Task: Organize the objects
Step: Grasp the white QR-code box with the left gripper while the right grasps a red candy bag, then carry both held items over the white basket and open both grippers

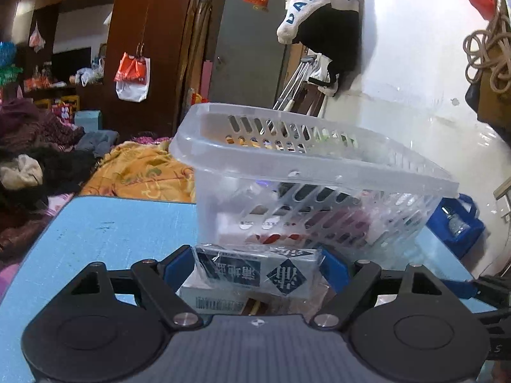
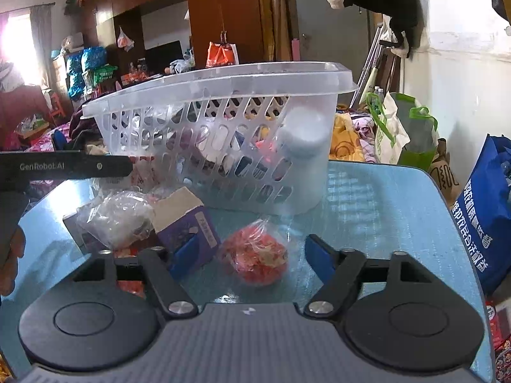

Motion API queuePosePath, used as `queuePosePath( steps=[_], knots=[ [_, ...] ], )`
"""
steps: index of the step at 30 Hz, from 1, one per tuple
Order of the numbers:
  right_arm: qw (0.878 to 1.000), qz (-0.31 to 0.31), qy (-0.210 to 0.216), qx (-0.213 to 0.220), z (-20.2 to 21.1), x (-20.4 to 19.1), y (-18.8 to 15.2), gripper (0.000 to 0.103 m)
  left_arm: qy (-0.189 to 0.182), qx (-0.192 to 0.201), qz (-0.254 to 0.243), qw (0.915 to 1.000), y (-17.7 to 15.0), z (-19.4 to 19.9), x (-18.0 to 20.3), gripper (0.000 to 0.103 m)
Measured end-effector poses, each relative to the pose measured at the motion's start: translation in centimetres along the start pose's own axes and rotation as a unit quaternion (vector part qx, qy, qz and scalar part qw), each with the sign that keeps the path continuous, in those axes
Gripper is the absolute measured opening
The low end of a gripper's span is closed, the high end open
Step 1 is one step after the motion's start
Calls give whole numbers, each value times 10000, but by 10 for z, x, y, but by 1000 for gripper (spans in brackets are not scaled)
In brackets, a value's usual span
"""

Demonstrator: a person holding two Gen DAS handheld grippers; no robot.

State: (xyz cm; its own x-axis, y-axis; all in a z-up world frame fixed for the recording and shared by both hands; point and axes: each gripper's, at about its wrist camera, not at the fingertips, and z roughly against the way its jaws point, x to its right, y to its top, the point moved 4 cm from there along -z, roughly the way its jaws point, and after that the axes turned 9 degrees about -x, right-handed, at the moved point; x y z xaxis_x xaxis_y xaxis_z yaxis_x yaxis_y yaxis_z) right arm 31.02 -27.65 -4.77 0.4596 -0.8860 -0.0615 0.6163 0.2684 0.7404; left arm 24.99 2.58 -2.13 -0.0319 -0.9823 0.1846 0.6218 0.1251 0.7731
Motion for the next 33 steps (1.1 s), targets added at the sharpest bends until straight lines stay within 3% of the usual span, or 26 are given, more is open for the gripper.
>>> queuePosePath(
  steps=[7, 19, 28, 33],
  knots=[
    [9999, 109, -118, 55, 2, -4, 0, 53, -73, 102, -185, 9998, -1, 2, -5, 83],
    [9986, 56, -177, 489, 15, -4, 0, 48, -515, 972, -421, 9930, -17, 40, -4, 83],
    [9977, 153, -309, 576, 18, -7, 1, 48, -696, 1061, -452, 9909, -24, 50, -1, 83],
    [9971, 126, -181, 729, 36, -8, 0, 48, -743, 1106, -555, 9895, -26, 61, 3, 83]
  ],
)
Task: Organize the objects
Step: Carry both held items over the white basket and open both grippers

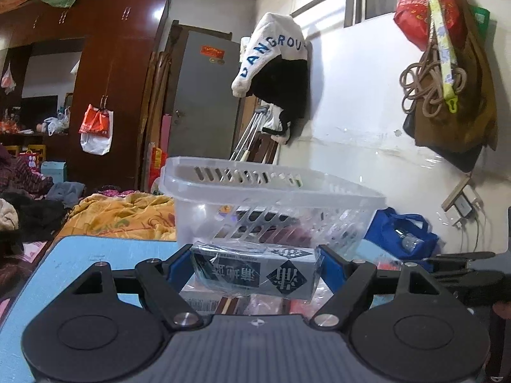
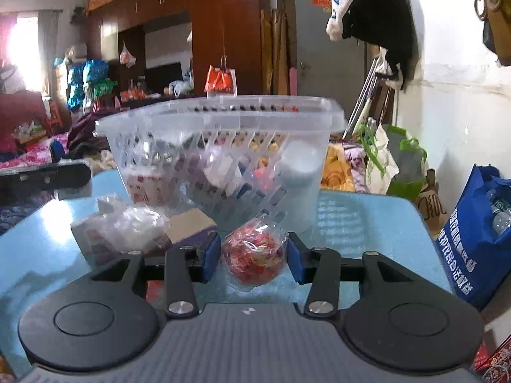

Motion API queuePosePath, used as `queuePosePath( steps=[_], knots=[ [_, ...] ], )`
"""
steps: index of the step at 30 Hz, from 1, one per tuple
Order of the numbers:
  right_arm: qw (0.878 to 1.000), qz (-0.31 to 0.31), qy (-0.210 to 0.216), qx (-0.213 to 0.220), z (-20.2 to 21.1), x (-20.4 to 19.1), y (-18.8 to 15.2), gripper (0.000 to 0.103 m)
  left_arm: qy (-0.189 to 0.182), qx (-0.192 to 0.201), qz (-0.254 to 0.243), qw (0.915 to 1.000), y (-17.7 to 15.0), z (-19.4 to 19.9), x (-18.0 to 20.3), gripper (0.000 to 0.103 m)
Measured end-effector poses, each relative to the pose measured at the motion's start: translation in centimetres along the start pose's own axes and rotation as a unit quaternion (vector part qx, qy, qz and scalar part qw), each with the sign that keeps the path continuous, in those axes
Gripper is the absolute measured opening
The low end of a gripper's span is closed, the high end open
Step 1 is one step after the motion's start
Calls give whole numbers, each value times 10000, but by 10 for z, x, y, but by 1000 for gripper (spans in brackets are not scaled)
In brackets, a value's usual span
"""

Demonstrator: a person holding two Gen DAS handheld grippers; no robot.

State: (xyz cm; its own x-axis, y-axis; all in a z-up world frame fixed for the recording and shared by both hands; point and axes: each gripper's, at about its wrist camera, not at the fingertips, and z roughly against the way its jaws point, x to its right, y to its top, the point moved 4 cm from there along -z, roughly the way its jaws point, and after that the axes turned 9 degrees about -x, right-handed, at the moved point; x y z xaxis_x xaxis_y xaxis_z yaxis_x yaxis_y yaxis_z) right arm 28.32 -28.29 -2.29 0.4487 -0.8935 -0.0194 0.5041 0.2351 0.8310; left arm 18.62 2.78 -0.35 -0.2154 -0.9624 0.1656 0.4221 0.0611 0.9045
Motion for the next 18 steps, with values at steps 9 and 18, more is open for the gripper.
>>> queuePosePath(
  steps=[9, 18],
  knots=[
    [9958, 304, -161, 847, 53, -21, 68, 48, -16, 428, -220, 9988, 74, 18, 17, 83],
    [9953, 405, -483, 737, -20, -13, 147, 48, 359, -261, 4, 9990, 146, -56, 3, 83]
  ],
)
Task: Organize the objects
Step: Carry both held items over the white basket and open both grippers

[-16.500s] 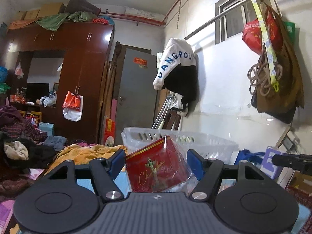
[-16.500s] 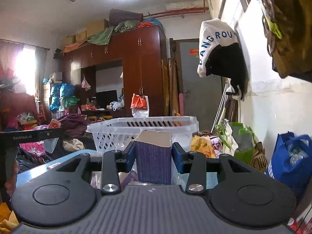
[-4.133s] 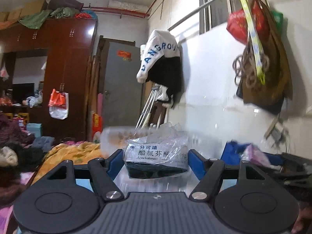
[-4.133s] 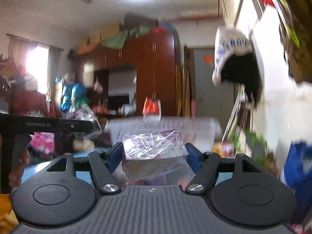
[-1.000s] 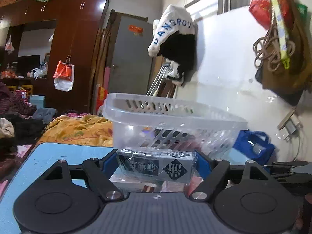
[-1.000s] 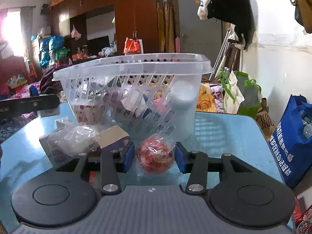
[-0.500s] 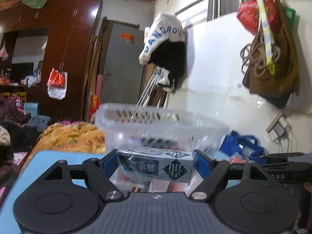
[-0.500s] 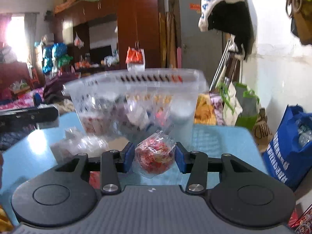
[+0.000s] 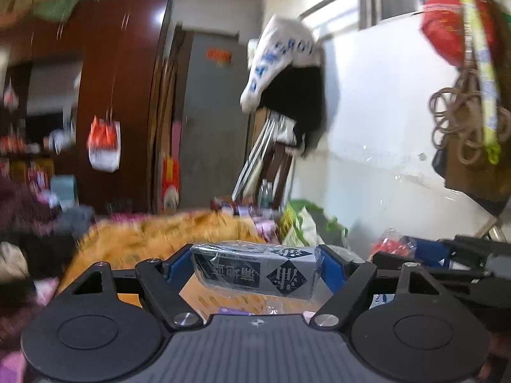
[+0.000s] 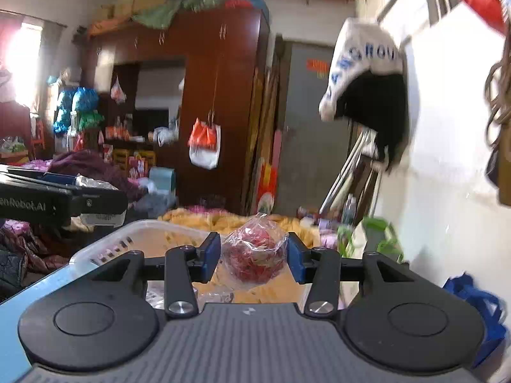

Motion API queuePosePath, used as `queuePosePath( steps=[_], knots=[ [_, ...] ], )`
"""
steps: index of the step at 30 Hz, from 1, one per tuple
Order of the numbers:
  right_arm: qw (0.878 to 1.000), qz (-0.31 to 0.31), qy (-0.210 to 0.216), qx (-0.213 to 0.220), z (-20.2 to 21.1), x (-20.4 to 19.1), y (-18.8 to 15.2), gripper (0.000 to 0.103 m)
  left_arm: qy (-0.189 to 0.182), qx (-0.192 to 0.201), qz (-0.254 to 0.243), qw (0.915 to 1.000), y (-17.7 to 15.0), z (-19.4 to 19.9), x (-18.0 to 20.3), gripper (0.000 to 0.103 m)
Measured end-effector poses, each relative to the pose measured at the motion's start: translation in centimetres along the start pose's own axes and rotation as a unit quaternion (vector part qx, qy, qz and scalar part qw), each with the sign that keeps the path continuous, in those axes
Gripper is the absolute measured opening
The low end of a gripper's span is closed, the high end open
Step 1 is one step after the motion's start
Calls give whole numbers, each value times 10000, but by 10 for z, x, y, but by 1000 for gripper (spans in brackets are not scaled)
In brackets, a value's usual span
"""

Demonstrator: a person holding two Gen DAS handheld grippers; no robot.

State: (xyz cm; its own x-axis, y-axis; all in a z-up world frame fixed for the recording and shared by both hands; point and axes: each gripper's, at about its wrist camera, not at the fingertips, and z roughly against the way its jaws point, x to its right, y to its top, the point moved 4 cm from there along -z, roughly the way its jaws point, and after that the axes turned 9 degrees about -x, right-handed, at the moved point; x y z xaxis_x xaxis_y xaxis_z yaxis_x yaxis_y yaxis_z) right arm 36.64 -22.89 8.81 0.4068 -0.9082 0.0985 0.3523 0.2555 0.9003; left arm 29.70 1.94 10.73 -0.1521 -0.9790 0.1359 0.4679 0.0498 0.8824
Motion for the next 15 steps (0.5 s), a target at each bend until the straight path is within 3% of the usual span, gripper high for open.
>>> queuePosePath(
  steps=[4, 7, 8, 9, 11, 15],
  knots=[
    [9999, -69, 106, -105, -23, 2, -6, 48, 98, -337, 98, 9993, -5, -37, -3, 83],
    [9997, -117, 102, -190, -28, 5, -15, 52, 145, -374, 145, 9991, -12, -50, -6, 83],
    [9997, -126, 116, -178, -27, 6, -16, 58, 83, -377, 198, 9991, -14, -52, -7, 84],
    [9997, -139, 105, -140, -23, 7, -18, 74, 52, -399, 248, 9989, -15, -53, -8, 85],
    [9998, -159, 77, 31, -11, 7, -21, 98, 97, -427, 300, 9986, -18, -52, -11, 99],
    [9984, -368, 361, 228, 17, 11, -38, 103, 193, -98, 322, 9992, -34, -27, -12, 102]
  ],
)
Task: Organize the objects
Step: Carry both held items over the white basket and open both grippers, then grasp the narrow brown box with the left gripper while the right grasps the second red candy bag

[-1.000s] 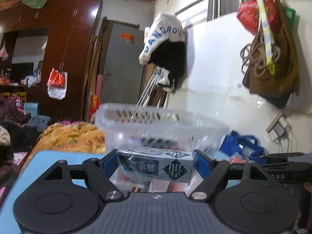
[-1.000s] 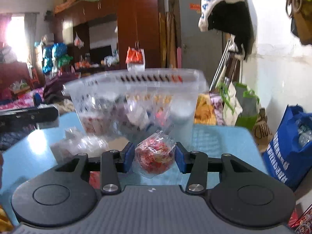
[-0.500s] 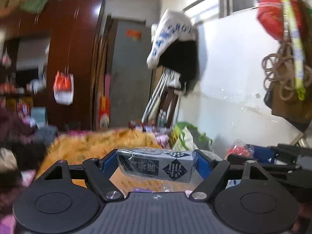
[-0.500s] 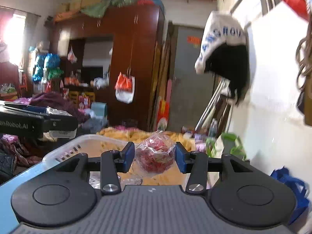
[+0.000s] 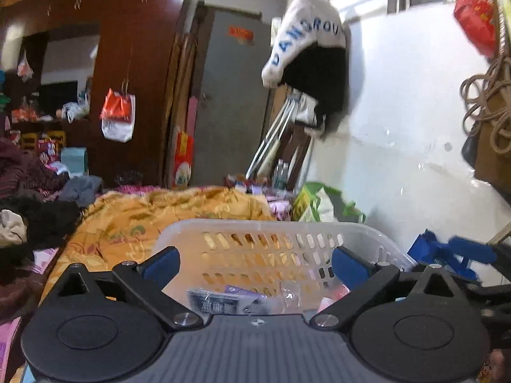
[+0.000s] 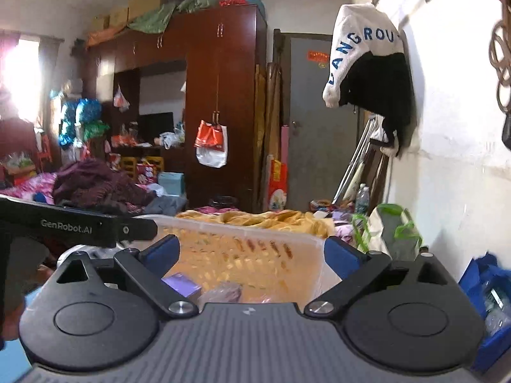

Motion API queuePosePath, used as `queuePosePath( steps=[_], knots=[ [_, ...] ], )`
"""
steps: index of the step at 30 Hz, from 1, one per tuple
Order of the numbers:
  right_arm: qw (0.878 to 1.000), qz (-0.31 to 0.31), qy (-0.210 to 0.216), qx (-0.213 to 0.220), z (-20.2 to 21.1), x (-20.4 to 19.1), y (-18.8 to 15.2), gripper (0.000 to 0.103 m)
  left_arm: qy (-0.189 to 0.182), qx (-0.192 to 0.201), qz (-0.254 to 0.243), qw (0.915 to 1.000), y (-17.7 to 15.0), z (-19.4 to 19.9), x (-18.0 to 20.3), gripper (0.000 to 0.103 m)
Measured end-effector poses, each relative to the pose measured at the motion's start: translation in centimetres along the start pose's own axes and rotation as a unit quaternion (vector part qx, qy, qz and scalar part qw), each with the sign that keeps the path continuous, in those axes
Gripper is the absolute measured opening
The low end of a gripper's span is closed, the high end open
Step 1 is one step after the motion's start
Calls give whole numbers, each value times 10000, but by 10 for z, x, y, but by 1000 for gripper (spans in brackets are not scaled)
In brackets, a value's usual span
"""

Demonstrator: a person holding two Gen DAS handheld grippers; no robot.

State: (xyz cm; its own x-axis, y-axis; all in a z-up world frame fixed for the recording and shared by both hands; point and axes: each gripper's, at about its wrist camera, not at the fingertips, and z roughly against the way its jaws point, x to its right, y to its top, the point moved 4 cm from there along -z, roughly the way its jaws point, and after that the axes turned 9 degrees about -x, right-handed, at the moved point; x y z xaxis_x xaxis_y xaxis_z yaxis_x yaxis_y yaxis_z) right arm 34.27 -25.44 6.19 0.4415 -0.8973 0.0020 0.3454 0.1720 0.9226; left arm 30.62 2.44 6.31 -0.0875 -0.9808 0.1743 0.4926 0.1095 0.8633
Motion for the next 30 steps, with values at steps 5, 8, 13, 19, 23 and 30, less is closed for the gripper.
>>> queuePosePath(
  steps=[5, 8, 13, 19, 23, 30],
  knots=[
    [9989, -307, -44, -338, 32, -3, -59, 103, -183, 216, -49, 9996, -47, 52, -8, 103],
    [9981, -270, 216, -502, 48, -14, -97, 103, -202, 116, -59, 9997, -83, 72, -14, 103],
    [9891, -176, 1033, -1034, 41, -38, -121, 103, -22, -475, 17, 9989, -124, 66, -33, 87],
    [9870, 168, 836, -1366, 22, -58, -123, 86, 52, -873, 52, 9962, -137, 46, -44, 71],
    [9843, 155, 879, -1522, 22, -54, -128, 72, 204, -957, -17, 9952, -148, 44, -47, 70],
    [9818, 13, 1048, -1586, 18, -51, -133, 50, 319, -1121, -168, 9930, -149, 36, -39, 58]
  ],
)
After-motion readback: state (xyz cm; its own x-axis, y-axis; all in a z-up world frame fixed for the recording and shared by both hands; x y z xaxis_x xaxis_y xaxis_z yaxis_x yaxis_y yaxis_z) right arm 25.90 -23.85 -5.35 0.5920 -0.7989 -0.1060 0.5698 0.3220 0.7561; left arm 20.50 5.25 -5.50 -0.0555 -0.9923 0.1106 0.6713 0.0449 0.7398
